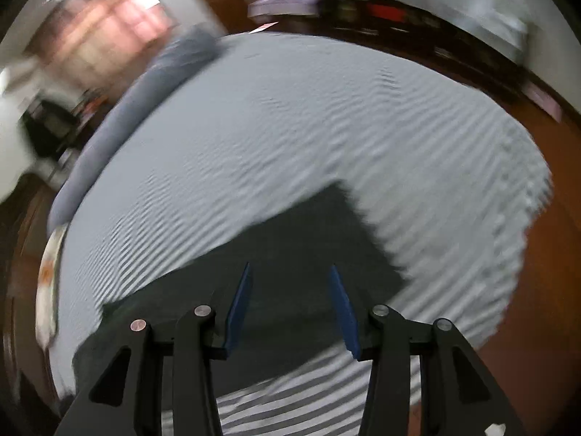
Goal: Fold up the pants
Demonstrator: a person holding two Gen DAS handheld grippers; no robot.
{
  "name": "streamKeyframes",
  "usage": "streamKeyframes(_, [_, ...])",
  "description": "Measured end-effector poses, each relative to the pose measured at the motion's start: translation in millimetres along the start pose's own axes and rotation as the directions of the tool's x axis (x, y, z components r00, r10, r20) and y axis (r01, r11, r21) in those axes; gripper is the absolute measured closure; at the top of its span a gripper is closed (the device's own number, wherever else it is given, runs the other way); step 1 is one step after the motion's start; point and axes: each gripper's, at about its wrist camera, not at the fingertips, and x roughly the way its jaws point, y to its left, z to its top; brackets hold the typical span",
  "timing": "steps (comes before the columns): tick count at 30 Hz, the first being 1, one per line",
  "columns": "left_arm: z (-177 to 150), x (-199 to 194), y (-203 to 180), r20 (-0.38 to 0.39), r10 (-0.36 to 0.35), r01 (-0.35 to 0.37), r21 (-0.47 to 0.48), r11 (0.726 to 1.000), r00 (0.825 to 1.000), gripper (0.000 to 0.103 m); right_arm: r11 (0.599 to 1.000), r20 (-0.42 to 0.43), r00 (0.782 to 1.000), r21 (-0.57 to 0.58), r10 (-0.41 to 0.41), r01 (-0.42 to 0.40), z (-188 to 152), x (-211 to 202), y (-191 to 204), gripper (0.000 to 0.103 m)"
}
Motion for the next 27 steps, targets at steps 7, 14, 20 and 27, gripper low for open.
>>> streamKeyframes(7, [8,-29,90,0.072,0.226,-0.204,-0.231,0.951,0.971,0.074,0.943,-0.16,0.977,-0.28,0.141,-0.182,-14,42,135,0.06])
streamKeyframes(14, [9,6,134,0.046,0.259,-0.23,-0.327,0.917,0.965,0.074,0.857,-0.379,0.906,-0.388,0.187,-0.339,-42,118,256,0.06])
streamKeyframes(20, [18,35,146,0.069,0.226,-0.189,-0.345,0.919,0.972,0.074,0.808,-0.486,0.861,-0.441,0.152,-0.391,-58,177,326,0.06])
streamKeyframes(27, [3,81,155,-0.07,0.237,-0.247,-0.253,0.935,0.969,0.074,0.772,-0.545,0.832,-0.482,0.105,-0.414,-71,225,368,0.06])
